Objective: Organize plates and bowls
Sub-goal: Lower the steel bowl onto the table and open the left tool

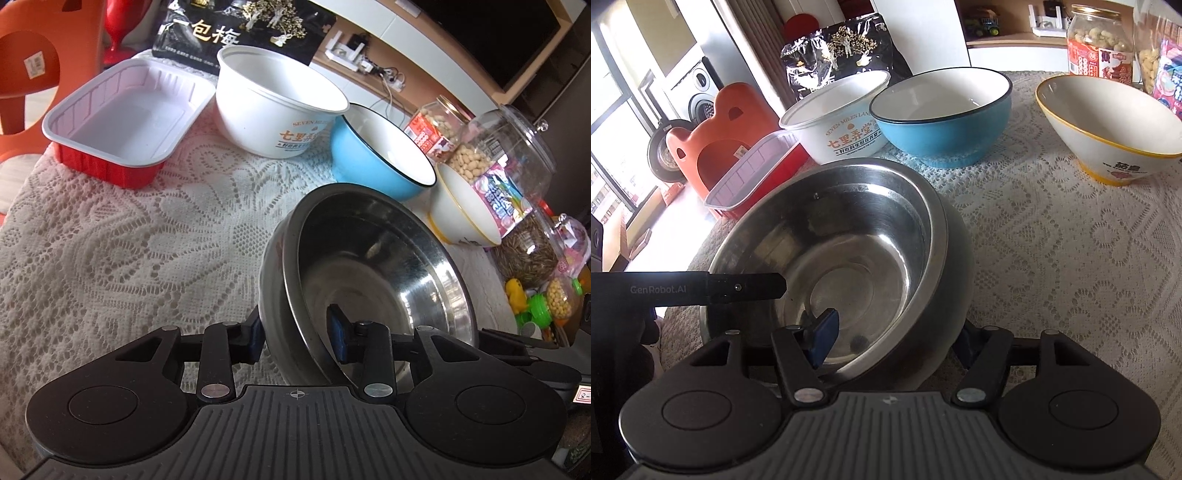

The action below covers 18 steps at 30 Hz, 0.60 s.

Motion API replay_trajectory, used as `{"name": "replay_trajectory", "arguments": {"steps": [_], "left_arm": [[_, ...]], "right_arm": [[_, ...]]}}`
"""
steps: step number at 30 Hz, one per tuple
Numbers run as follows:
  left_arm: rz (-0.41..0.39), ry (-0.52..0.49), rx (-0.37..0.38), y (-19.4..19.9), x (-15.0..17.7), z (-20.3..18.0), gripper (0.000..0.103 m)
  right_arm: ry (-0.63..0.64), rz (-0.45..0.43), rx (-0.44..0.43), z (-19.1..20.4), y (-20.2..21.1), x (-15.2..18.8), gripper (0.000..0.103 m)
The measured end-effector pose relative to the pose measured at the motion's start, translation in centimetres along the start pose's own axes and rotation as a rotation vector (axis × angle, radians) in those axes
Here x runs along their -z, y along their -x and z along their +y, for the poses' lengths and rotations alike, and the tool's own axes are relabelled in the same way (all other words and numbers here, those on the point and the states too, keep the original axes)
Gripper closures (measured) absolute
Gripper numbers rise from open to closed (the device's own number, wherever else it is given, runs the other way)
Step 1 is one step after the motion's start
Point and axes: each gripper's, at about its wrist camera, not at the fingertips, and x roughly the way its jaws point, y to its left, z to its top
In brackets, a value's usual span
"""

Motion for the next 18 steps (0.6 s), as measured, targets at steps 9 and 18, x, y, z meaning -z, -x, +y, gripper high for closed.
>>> {"name": "replay_trajectory", "arguments": {"steps": [9, 18], "left_arm": [[-0.245, -0.075, -0.093, 4.1, -1.9, -2.5, 0.066], [-0.086, -0.009, 0.140, -0.2, -7.9, -8.4, 0.066]], "right_arm": [[0.085, -0.205, 0.125, -0.2, 3.5, -0.9, 0.034], [-0.044, -0.265, 0.409, -6.9, 5.1, -3.0, 0.023]]}}
